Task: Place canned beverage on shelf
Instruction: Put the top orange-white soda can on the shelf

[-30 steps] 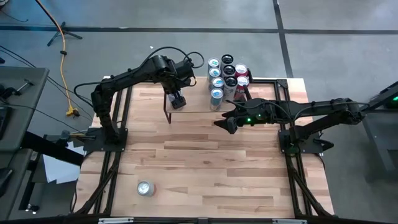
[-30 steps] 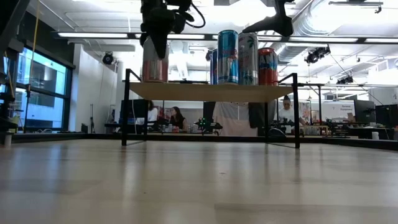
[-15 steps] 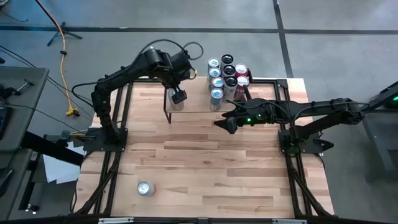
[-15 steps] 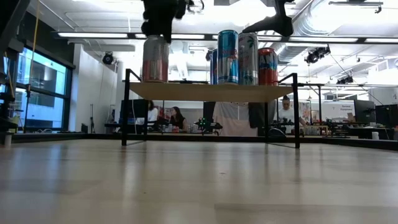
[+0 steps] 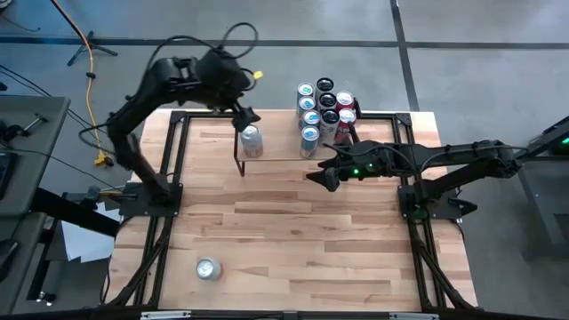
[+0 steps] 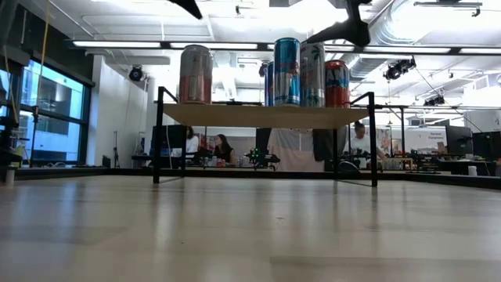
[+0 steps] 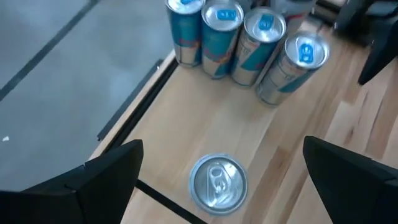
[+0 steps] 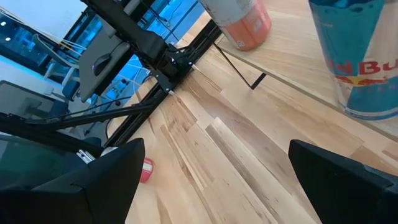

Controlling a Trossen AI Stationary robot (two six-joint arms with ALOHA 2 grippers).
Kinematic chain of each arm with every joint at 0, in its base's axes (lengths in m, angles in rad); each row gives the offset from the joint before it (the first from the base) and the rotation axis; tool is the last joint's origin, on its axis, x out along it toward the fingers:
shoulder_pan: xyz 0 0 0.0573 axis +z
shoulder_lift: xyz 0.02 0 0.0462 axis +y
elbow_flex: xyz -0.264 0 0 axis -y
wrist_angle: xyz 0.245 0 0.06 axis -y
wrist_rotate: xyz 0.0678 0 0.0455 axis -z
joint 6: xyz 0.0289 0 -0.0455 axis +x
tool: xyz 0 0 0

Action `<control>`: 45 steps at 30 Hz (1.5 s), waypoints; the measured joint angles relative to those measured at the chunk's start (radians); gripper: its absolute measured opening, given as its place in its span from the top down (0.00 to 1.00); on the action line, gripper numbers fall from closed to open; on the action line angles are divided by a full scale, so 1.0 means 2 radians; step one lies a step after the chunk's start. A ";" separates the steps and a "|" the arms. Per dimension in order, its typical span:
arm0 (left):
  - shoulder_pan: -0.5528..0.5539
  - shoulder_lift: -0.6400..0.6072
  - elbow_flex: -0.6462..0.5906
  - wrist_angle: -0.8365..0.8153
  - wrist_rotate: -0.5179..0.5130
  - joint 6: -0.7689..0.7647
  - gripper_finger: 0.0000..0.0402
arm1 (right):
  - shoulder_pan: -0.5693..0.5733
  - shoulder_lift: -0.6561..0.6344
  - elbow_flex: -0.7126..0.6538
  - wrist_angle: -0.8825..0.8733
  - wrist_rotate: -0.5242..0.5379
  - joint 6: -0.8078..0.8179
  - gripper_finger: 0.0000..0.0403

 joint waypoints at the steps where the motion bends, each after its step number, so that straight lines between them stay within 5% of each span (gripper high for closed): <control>1: 0.000 -0.016 -0.019 0.012 -0.002 -0.007 0.01 | 0.000 0.000 0.000 -0.003 0.000 0.000 0.04; 6: -0.005 -0.132 -0.169 0.106 0.000 -0.007 0.01 | 0.000 0.000 0.000 -0.017 0.001 0.000 0.04; 12: -0.019 -0.291 -0.440 0.274 0.035 0.007 0.01 | 0.000 0.000 0.000 -0.026 0.001 0.000 0.04; 18: -0.009 -0.377 -0.619 0.435 0.033 0.048 0.01 | 0.000 0.000 0.000 -0.026 0.001 0.011 0.04; 27: 0.016 -0.359 -0.655 0.462 0.034 0.120 0.01 | 0.000 0.000 0.000 -0.026 0.014 0.024 0.04; 34: 0.036 -0.303 -0.655 0.493 0.102 0.104 0.01 | 0.000 0.000 0.000 -0.026 0.028 0.028 0.04; 45: 0.037 -0.261 -0.655 0.530 0.106 0.097 0.01 | 0.000 0.000 0.000 -0.026 0.028 0.032 0.04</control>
